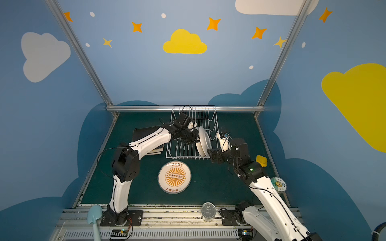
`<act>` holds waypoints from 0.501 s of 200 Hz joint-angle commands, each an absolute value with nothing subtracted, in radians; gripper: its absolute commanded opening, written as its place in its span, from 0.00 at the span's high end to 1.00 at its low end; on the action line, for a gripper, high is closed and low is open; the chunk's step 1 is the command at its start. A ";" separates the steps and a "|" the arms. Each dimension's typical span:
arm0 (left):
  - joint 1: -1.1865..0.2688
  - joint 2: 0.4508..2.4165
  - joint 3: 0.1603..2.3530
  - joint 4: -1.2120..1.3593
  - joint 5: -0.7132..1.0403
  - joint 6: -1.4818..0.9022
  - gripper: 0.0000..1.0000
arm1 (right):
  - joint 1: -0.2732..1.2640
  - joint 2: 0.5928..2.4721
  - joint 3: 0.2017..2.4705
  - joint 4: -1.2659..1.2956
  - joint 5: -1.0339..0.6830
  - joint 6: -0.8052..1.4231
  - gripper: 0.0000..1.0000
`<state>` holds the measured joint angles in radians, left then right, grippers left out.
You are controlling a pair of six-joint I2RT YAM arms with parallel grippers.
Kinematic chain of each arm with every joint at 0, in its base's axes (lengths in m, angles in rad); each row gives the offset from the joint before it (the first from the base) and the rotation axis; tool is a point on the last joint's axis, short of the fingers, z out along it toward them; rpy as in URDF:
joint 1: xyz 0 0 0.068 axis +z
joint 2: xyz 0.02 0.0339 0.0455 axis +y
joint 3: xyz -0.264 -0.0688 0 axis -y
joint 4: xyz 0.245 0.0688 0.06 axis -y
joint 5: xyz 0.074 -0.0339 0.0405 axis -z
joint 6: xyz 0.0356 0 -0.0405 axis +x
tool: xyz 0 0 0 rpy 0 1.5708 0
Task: Unload the plates from the dish rack
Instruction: 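Grasp the patterned plate in the rack with left gripper while right holds white plate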
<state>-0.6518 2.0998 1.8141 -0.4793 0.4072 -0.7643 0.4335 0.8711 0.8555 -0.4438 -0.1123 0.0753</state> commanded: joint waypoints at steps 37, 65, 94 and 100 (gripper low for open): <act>-0.641 2.002 1.787 -0.485 0.417 -0.775 0.97 | 0.430 0.867 0.852 -0.420 -0.109 0.087 0.08; -0.642 1.971 1.778 -0.488 0.413 -0.769 0.97 | 0.430 0.874 0.855 -0.419 -0.108 0.087 0.08; -0.640 1.942 1.763 -0.488 0.409 -0.767 0.97 | 0.430 0.875 0.859 -0.419 -0.107 0.087 0.08; -0.640 1.937 1.763 -0.492 0.406 -0.766 0.97 | 0.430 0.875 0.859 -0.419 -0.107 0.086 0.09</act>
